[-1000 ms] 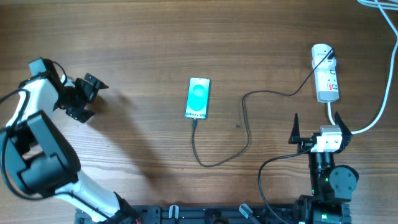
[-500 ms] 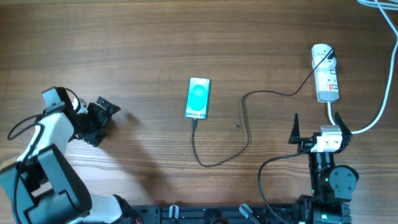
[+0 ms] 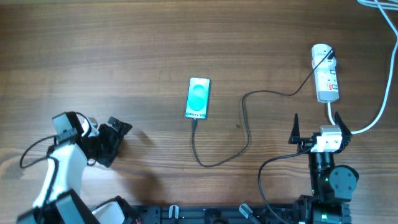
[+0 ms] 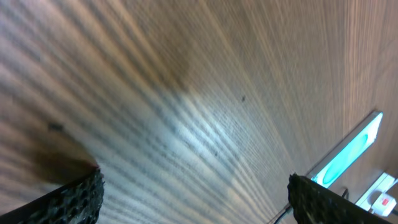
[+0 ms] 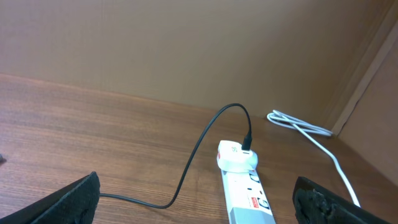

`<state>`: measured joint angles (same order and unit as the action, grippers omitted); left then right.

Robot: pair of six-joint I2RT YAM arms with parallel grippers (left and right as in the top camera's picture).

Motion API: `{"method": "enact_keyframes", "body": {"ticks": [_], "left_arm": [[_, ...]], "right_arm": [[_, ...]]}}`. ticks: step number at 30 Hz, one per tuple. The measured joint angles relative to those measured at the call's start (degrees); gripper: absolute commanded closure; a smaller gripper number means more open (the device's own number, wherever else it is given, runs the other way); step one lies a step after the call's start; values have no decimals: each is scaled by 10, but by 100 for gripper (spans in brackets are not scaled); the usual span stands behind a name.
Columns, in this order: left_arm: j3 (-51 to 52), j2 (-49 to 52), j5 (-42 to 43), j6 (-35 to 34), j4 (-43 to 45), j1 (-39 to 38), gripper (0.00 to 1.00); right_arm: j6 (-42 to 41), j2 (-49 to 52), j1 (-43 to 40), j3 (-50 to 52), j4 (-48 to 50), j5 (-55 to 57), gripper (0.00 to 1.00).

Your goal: Plug charger to phone and switch on socket

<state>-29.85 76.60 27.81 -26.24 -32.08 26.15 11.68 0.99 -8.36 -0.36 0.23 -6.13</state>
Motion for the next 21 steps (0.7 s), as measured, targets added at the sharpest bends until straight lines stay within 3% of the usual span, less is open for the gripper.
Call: {"method": "enact_keyframes", "body": {"ticks": [7,17,21], "left_arm": [[46,-69,1,0,2,-10,0],[91,-164,-64,-5,10,-100,0],[123,-188,-83,-9,111,-121,0]], "right_arm": [[0,0,0,0,0,0,0],[0,0,0,0,0,0,0],[0,0,0,0,-1,0,0]]}}
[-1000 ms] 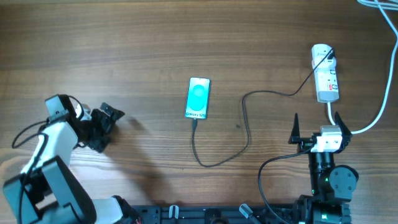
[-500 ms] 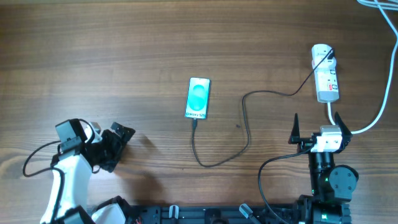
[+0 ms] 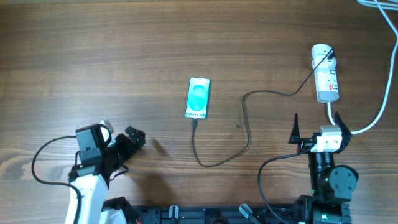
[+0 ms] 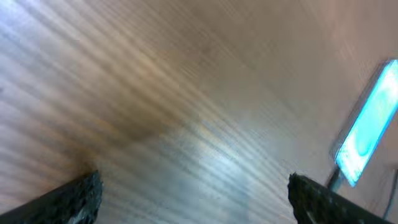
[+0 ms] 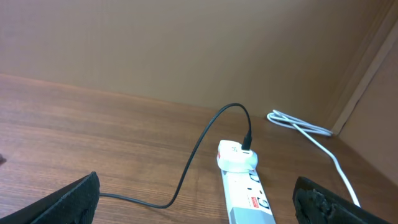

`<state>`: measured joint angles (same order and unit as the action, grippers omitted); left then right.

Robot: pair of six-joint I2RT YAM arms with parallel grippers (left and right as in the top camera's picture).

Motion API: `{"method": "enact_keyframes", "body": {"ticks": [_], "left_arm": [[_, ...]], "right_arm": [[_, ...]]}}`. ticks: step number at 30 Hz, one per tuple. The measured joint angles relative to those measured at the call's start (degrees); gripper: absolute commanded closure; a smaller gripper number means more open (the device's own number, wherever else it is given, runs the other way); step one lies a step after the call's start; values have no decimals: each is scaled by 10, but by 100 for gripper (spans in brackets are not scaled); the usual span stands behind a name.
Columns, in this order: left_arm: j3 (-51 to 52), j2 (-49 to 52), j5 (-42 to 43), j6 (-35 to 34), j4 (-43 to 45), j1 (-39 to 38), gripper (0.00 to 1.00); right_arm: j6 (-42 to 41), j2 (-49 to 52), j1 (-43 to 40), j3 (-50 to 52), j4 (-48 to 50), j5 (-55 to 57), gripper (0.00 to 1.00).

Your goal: Plug charger to phone and switch on socket

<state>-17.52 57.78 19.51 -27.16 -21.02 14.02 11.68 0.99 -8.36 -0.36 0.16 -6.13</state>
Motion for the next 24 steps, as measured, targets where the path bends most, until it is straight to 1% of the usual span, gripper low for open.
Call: {"method": "enact_keyframes", "body": {"ticks": [4,5,6,8,11,17,20,24], "left_arm": [[68,-24,-26,7,170,-13,0],[78,-30,-30,9,186,-15,0],[105,-41,-34,17,232,-18,0],[130,-56,-38,31,272,-20,0],[147,-69,-41,50,283,-20,0],[163,-82,-46,61,299,-23,0],[164,-90,-53,63,294,-40,0],[166,-118,-82,65,265,-73,0]], "right_arm": [[0,0,0,0,0,0,1],[0,0,0,0,0,0,0],[0,0,0,0,0,0,0],[0,0,0,0,0,0,0],[0,0,0,0,0,0,0],[0,0,0,0,0,0,0],[0,0,0,0,0,0,0],[0,0,0,0,0,0,0]]}}
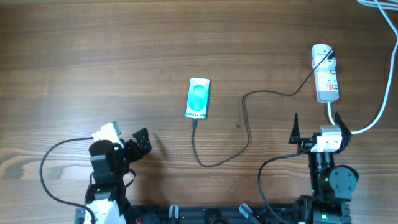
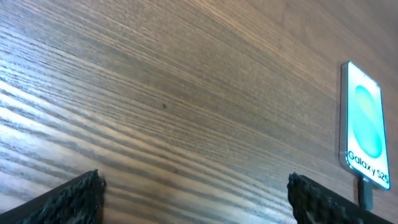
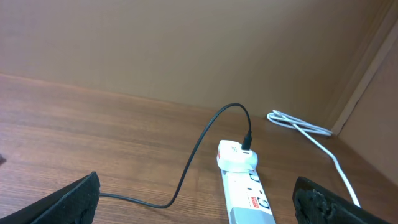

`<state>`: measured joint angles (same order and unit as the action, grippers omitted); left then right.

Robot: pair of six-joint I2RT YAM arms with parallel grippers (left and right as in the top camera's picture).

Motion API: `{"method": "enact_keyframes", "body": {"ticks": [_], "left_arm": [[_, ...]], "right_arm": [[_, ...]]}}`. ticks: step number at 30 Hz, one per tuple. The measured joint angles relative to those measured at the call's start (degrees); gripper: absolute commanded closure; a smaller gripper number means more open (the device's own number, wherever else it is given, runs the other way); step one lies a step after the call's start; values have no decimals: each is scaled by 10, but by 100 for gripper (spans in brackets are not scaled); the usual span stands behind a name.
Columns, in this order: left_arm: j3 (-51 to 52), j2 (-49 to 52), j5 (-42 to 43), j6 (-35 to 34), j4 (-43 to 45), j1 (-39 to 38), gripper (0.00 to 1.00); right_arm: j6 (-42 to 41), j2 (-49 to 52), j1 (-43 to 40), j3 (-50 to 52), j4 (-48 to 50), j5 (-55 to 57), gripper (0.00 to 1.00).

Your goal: Plug charger to phone and switch on socket

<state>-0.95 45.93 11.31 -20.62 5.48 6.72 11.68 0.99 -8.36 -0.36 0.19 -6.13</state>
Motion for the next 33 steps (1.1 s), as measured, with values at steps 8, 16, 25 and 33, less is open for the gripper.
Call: {"method": "enact_keyframes", "body": {"ticks": [8,16,25,33], "left_arm": [[3,-98,-40,0,-93,-11,0],[3,-189,-57,26,-94,-60,0],[3,-276,-59,95,-94,-70,0],[3,-354,-68,142,-96,-70,0]], "right_arm": [[0,0,0,0,0,0,1],[0,0,0,0,0,0,0],[0,0,0,0,0,0,0],[0,0,0,0,0,0,0]]}}
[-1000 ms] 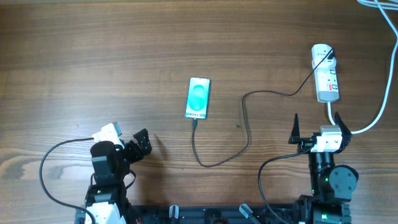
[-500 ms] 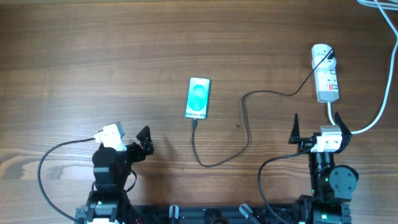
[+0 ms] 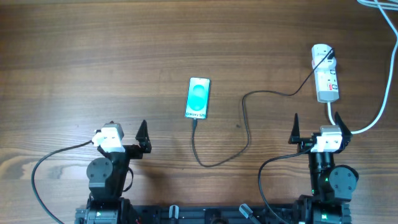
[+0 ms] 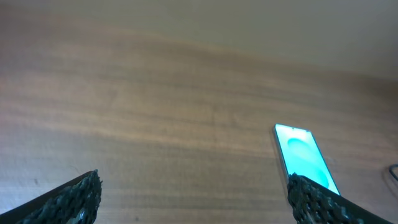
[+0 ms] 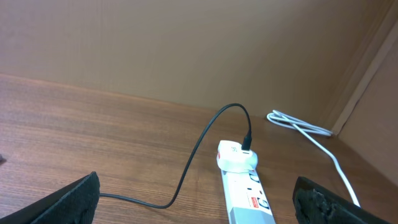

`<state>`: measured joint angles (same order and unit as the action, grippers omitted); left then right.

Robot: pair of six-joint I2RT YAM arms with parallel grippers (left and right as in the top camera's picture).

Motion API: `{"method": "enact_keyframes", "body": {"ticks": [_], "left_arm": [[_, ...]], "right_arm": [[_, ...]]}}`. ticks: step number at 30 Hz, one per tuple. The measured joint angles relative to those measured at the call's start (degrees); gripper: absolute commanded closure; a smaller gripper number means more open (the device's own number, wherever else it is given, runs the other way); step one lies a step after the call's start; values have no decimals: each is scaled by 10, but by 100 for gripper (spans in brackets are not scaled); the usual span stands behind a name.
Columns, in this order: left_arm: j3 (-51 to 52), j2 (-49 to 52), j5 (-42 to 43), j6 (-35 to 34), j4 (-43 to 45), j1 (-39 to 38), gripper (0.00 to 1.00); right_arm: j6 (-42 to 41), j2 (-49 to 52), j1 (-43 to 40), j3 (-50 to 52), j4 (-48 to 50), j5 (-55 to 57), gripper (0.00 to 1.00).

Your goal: Plug charger to phone and switch on socket

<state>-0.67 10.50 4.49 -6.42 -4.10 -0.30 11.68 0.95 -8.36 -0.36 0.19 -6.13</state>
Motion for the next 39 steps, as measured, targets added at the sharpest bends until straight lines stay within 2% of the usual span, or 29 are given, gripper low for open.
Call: {"method": "enact_keyframes", "body": {"ticks": [12,39], "left_arm": [[0,-97,-17,56,-1,0,0],[0,-97,-17,64,-1,0,0]], "right_arm": [[0,0,0,0,0,0,0],[0,0,0,0,0,0,0]]}}
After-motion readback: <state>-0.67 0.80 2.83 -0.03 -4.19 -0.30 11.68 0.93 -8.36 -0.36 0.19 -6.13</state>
